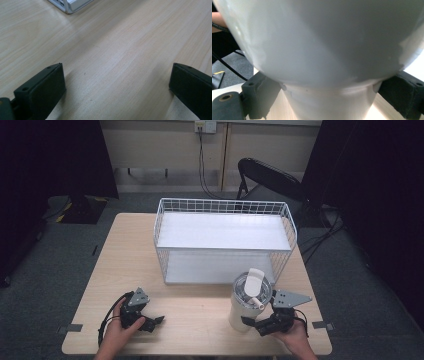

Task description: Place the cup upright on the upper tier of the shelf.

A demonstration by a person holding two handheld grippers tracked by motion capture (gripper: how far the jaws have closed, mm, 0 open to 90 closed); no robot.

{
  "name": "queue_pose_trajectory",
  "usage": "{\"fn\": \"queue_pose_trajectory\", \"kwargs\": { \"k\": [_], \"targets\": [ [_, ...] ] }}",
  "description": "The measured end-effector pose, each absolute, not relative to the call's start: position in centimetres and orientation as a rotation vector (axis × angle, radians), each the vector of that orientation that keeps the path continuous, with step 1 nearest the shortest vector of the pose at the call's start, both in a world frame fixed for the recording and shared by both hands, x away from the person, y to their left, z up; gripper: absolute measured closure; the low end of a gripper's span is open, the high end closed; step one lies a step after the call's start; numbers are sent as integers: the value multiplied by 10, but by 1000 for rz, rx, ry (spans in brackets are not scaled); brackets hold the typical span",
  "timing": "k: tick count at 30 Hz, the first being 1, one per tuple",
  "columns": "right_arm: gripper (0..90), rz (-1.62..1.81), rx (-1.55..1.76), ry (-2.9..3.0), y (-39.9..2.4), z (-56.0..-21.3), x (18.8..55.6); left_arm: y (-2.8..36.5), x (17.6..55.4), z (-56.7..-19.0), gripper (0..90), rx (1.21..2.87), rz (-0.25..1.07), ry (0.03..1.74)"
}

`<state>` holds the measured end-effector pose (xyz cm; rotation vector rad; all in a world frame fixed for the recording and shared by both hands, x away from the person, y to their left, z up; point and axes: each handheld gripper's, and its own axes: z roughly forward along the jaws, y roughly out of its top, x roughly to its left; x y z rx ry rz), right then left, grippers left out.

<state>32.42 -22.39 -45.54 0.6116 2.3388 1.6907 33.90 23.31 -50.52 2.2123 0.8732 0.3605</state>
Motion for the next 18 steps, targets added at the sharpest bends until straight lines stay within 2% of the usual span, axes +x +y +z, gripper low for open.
{"fn": "queue_pose_trajectory", "kwargs": {
  "k": [18],
  "targets": [
    [75,1716,579,2345,-220,-458,330,233,339,-505,0,2215,370,872]
  ]
}}
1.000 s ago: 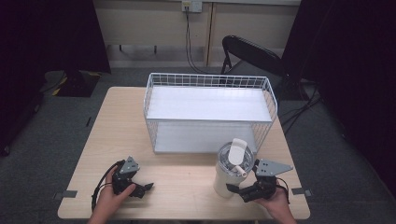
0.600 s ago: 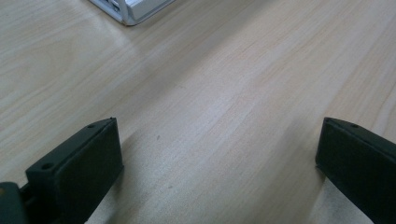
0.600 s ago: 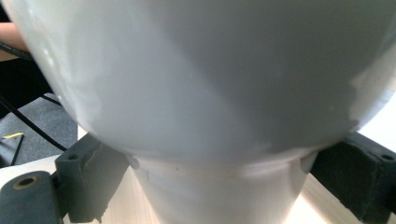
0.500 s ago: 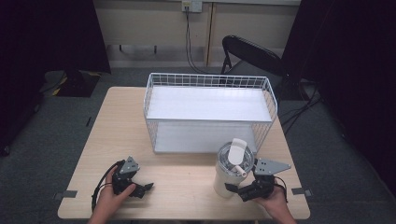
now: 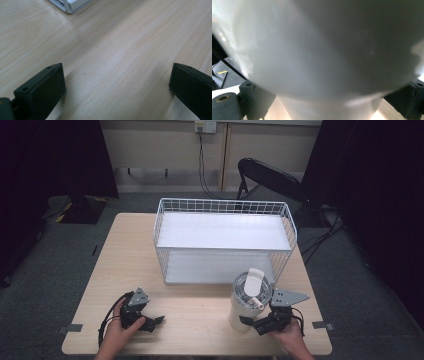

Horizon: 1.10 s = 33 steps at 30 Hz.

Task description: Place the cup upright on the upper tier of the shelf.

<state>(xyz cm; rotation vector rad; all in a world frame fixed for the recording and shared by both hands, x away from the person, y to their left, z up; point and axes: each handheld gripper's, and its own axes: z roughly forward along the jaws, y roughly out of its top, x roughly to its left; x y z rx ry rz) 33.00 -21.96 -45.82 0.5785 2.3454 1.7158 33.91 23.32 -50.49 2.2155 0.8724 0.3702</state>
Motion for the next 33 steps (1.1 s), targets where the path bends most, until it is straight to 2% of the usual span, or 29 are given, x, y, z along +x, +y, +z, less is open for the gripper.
{"fn": "queue_pose_trajectory", "kwargs": {
  "k": [33],
  "targets": [
    [96,1763,576,2219,-212,-461,326,233,339,-505,0,2215,370,873]
  ]
}}
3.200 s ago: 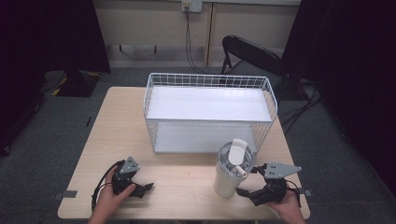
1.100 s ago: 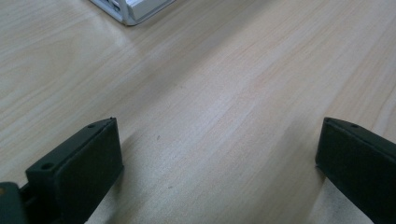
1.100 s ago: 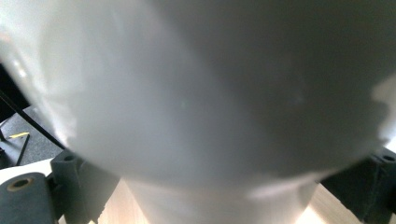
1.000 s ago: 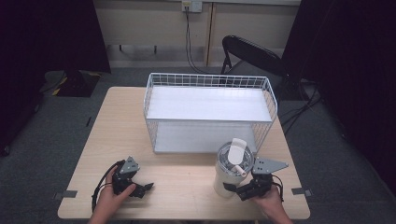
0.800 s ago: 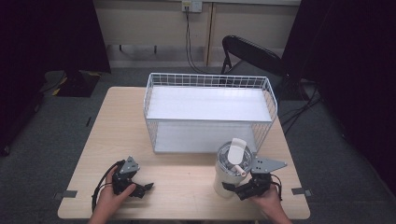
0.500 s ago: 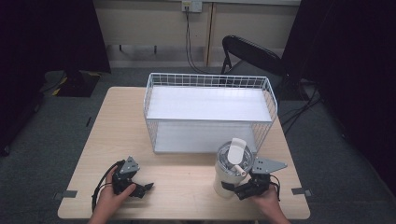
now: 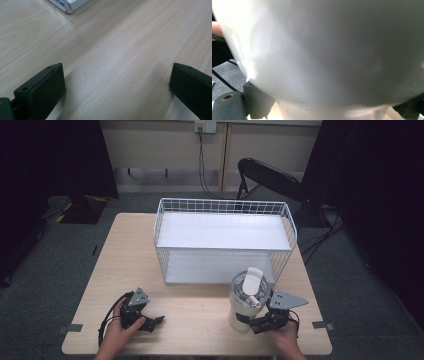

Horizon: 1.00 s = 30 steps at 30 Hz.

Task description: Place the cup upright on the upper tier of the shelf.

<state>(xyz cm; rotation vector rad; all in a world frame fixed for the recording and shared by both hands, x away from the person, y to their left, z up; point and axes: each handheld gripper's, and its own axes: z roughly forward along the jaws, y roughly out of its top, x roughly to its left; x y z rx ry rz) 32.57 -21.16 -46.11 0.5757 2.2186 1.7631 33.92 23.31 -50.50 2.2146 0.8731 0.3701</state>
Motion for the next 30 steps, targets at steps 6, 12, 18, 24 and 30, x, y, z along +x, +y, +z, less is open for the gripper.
{"fn": "queue_pose_trajectory", "kwargs": {
  "k": [6,12,18,24,30],
  "targets": [
    [97,1804,573,2190,-214,-452,327,233,339,-505,0,2215,370,873],
    [97,1817,571,2167,-217,-436,332,233,339,-505,0,2214,370,873],
    [97,1809,578,2165,-219,-419,340,233,339,-505,0,2214,370,873],
    [97,1809,566,2172,-219,-405,345,233,339,-505,0,2215,370,873],
    [97,1813,554,2186,-217,-388,351,233,339,-505,0,2215,370,873]
  ]
}}
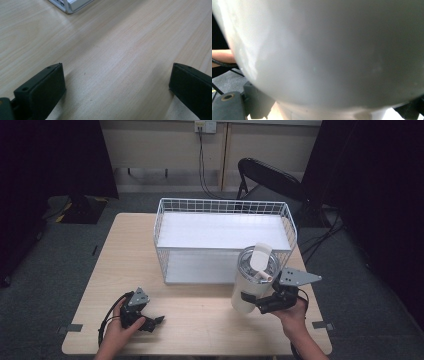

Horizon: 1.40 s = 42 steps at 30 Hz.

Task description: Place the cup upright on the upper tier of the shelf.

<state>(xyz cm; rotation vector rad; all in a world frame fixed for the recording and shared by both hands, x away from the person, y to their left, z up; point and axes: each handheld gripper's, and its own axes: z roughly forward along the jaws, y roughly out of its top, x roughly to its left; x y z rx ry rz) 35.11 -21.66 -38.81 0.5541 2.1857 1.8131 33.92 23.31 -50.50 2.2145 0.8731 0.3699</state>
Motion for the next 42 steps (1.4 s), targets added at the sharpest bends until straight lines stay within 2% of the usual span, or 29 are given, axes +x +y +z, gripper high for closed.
{"fn": "queue_pose_trajectory", "kwargs": {
  "k": [42],
  "targets": [
    [99,1822,589,2230,-209,-287,383,233,339,-505,0,2215,370,873]
  ]
}}
